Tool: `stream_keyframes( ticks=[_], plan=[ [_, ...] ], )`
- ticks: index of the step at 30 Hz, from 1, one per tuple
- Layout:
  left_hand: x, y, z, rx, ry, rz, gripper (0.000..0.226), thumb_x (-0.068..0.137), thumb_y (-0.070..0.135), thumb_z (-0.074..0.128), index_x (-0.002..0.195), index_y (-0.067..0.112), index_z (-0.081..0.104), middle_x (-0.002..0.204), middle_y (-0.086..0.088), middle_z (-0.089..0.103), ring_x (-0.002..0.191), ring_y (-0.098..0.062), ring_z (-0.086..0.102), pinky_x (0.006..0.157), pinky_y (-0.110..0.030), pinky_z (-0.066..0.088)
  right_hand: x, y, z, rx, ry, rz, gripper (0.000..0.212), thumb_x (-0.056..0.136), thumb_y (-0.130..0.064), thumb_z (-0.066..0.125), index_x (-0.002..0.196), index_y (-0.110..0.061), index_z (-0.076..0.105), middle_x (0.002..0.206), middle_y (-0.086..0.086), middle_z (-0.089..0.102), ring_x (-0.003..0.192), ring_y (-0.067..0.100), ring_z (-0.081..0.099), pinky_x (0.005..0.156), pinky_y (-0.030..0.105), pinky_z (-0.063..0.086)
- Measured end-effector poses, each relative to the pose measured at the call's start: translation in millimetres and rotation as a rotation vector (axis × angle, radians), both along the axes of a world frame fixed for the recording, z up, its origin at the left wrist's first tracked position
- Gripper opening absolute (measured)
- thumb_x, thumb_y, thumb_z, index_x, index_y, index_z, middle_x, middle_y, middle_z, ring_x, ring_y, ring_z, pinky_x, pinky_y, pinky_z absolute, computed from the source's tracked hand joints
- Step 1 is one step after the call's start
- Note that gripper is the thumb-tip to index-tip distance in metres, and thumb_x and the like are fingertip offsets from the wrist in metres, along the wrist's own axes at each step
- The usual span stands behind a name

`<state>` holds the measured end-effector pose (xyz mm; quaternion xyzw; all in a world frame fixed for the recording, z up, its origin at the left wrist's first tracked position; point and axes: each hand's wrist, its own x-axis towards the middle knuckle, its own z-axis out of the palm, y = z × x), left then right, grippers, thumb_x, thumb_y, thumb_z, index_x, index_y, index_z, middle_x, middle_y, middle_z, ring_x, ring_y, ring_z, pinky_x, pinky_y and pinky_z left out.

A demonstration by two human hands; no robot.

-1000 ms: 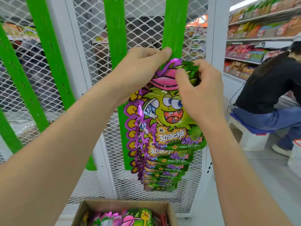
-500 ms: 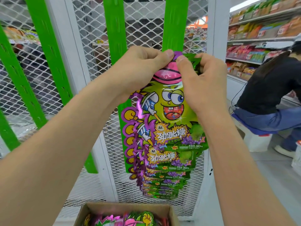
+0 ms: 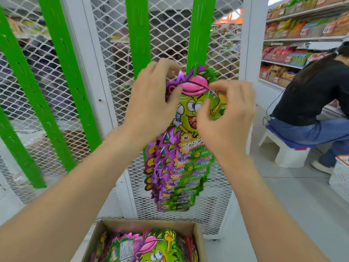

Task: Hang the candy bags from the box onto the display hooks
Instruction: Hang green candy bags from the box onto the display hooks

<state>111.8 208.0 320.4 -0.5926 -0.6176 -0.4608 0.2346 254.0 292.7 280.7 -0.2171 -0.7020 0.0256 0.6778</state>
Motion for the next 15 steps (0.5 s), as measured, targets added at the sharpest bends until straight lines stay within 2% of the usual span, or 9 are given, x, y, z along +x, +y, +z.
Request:
stream_keyframes(
  ticks=[1,3,5,7,9,10,12,14,15],
  plan=[
    [2,-7,-14,0.028,0.052,0.021,0.028,0.094,0.017,0.067,0.122,0.018,0.064,0.123,0.002,0.063,0.114,-0.019,0.058,0.099,-0.041,0.048,-1,-10,-11,0.020,-0.074,0.097,0.018,0.081,-0.004,0.066,0.099,-0.008,0.071,0.093,0.004,0.064,0.090,0.023,0.060,0.082,0.042,0.051],
    [4,-21,-46,0.043,0.127,0.023,0.024,0.092,0.011,0.068,0.115,0.014,0.068,0.139,-0.006,0.057,0.127,-0.028,0.054,0.105,-0.046,0.044,-1,-28,-40,-0.085,-0.303,0.294,0.013,0.079,-0.003,0.066,0.087,-0.013,0.069,0.073,-0.007,0.060,0.069,0.014,0.054,0.067,0.033,0.046],
    [3,-36,-82,0.025,0.204,0.049,0.023,0.089,0.004,0.067,0.110,0.011,0.072,0.148,-0.014,0.053,0.134,-0.036,0.052,0.107,-0.050,0.043,0,-41,-74,-0.259,-0.660,0.396,0.010,0.079,-0.011,0.065,0.083,-0.020,0.067,0.061,-0.010,0.054,0.059,0.012,0.049,0.061,0.029,0.041],
    [2,-50,-122,-0.009,0.258,0.072,0.024,0.085,-0.001,0.066,0.106,0.008,0.075,0.143,-0.019,0.057,0.130,-0.042,0.054,0.105,-0.051,0.043,3,-47,-107,-0.311,-1.098,0.388,0.008,0.083,-0.021,0.061,0.084,-0.019,0.068,0.066,-0.003,0.061,0.065,0.022,0.056,0.062,0.034,0.048],
    [-3,-64,-169,-0.077,0.247,0.086,0.021,0.083,-0.002,0.068,0.102,0.006,0.075,0.130,-0.018,0.063,0.119,-0.042,0.057,0.097,-0.050,0.046,6,-49,-137,-0.354,-1.474,0.406,0.016,0.089,-0.028,0.059,0.084,-0.016,0.069,0.076,0.004,0.065,0.071,0.027,0.051,0.069,0.036,0.051],
    [-5,-71,-193,-0.133,0.219,0.082,0.019,0.083,-0.001,0.069,0.100,0.007,0.074,0.120,-0.015,0.065,0.110,-0.040,0.059,0.091,-0.049,0.048,7,-50,-148,-0.398,-1.608,0.419,0.018,0.091,-0.030,0.061,0.083,-0.015,0.069,0.079,0.007,0.065,0.072,0.026,0.048,0.072,0.036,0.052],
    [-7,-86,-243,-0.318,0.153,0.049,0.016,0.081,0.003,0.070,0.095,0.011,0.070,0.099,-0.008,0.065,0.093,-0.035,0.060,0.078,-0.046,0.050,8,-51,-170,-0.477,-1.748,0.427,0.022,0.090,-0.031,0.062,0.078,-0.014,0.066,0.076,0.010,0.064,0.069,0.026,0.053,0.076,0.042,0.058],
    [-5,-96,-288,-0.639,0.091,0.026,0.016,0.081,0.011,0.067,0.096,0.016,0.066,0.092,-0.004,0.066,0.086,-0.035,0.064,0.069,-0.043,0.051,7,-54,-188,-0.506,-1.811,0.418,0.024,0.090,-0.027,0.060,0.075,-0.009,0.067,0.071,0.012,0.065,0.068,0.031,0.060,0.077,0.045,0.060],
    [-4,-98,-311,-0.842,0.049,0.031,0.017,0.083,0.016,0.066,0.100,0.019,0.065,0.096,-0.004,0.068,0.089,-0.035,0.067,0.069,-0.042,0.051,5,-55,-197,-0.501,-1.839,0.415,0.025,0.090,-0.024,0.059,0.073,-0.007,0.065,0.069,0.013,0.064,0.069,0.033,0.060,0.077,0.045,0.059]
  ],
)
